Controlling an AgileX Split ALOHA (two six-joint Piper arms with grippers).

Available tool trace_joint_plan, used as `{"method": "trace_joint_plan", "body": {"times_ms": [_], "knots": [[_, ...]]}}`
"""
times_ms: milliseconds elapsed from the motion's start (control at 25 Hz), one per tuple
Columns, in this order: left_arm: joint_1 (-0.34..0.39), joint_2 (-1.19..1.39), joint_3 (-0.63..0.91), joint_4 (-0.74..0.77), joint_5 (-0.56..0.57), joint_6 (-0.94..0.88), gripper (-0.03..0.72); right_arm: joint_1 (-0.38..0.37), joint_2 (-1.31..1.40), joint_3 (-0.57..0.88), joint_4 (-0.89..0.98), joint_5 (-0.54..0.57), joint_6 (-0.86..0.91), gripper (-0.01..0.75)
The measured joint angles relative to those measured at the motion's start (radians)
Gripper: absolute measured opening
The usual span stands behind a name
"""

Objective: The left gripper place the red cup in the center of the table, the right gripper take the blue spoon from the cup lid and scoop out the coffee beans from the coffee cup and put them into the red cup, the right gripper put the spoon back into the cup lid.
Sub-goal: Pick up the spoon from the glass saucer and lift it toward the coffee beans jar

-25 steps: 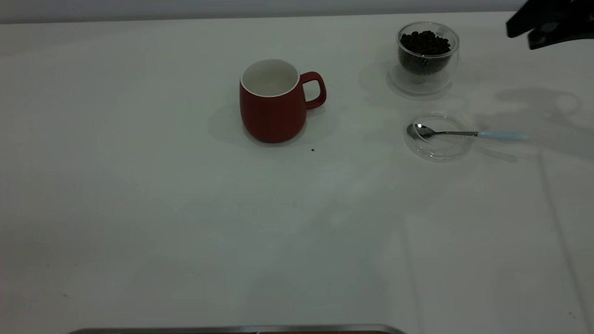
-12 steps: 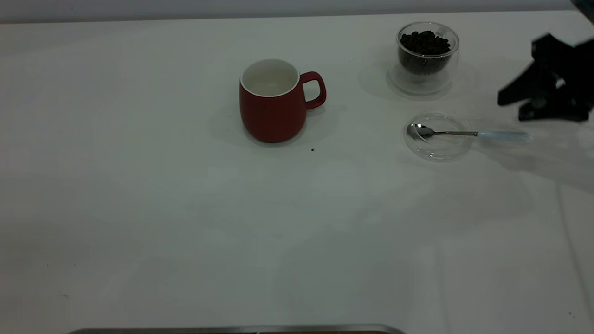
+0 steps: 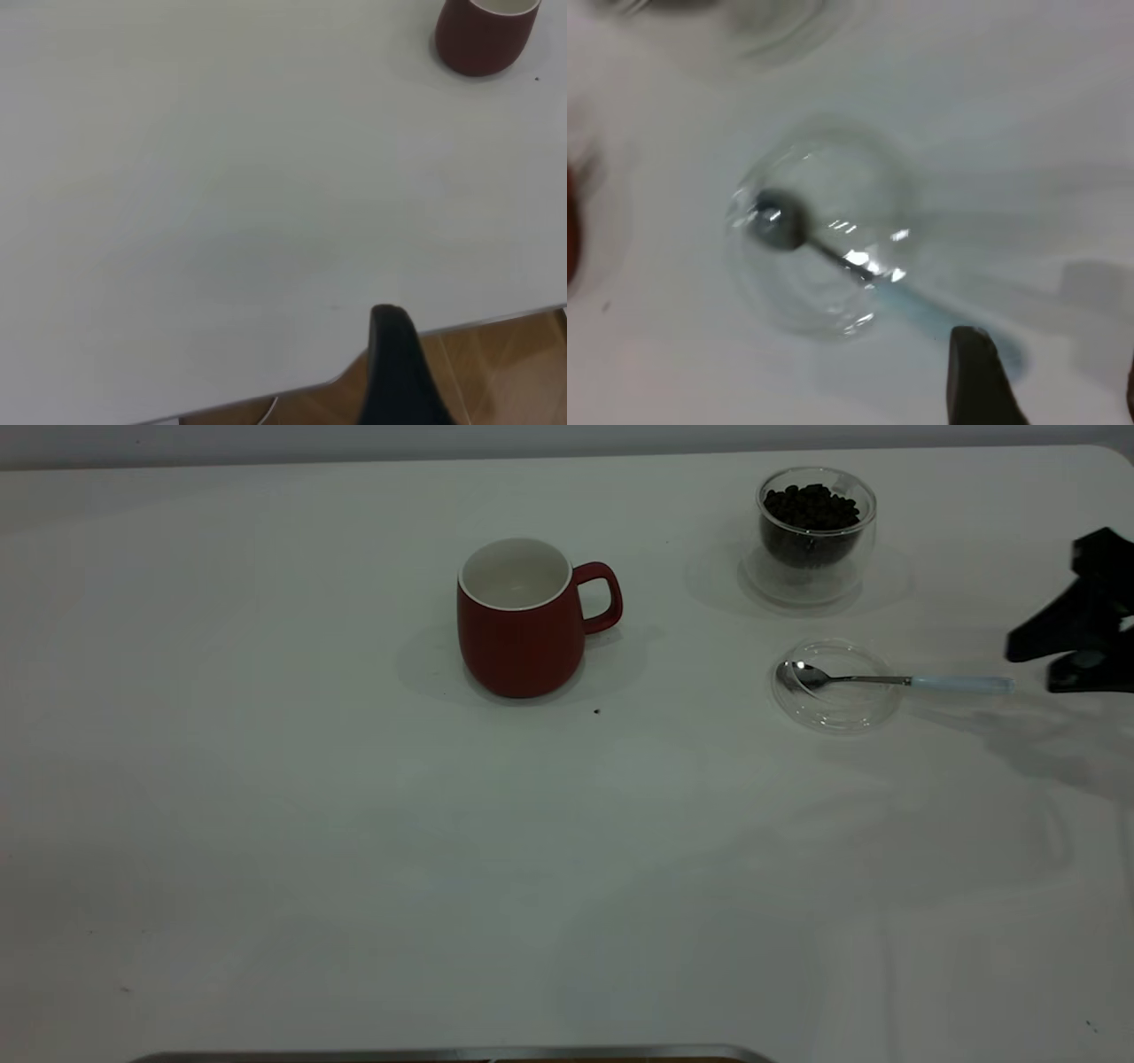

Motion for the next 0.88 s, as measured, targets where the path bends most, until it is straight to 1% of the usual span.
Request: {"method": "trace_joint_plan", "body": {"times_ms": [200, 400, 720, 880], "knots": [[0.000, 0.000, 0.000, 0.000, 0.000, 0.000, 0.516, -0.021, 0.052, 0.000, 0.068, 0.015, -0.072, 0.438], [0.000, 0.000, 0.000, 0.000, 0.000, 0.000, 0.516, -0.021, 0.109, -0.001, 0.159, 0.113, -0.154, 0.438], [0.000, 0.000, 0.000, 0.000, 0.001, 0.000, 0.516, -0.021, 0.161, -0.027, 0.181, 0.178, -0.167, 0.438], [0.000, 0.000, 0.000, 0.000, 0.001, 0.001, 0.516, -0.021, 0.176, -0.035, 0.183, 0.192, -0.173, 0.438]]}}
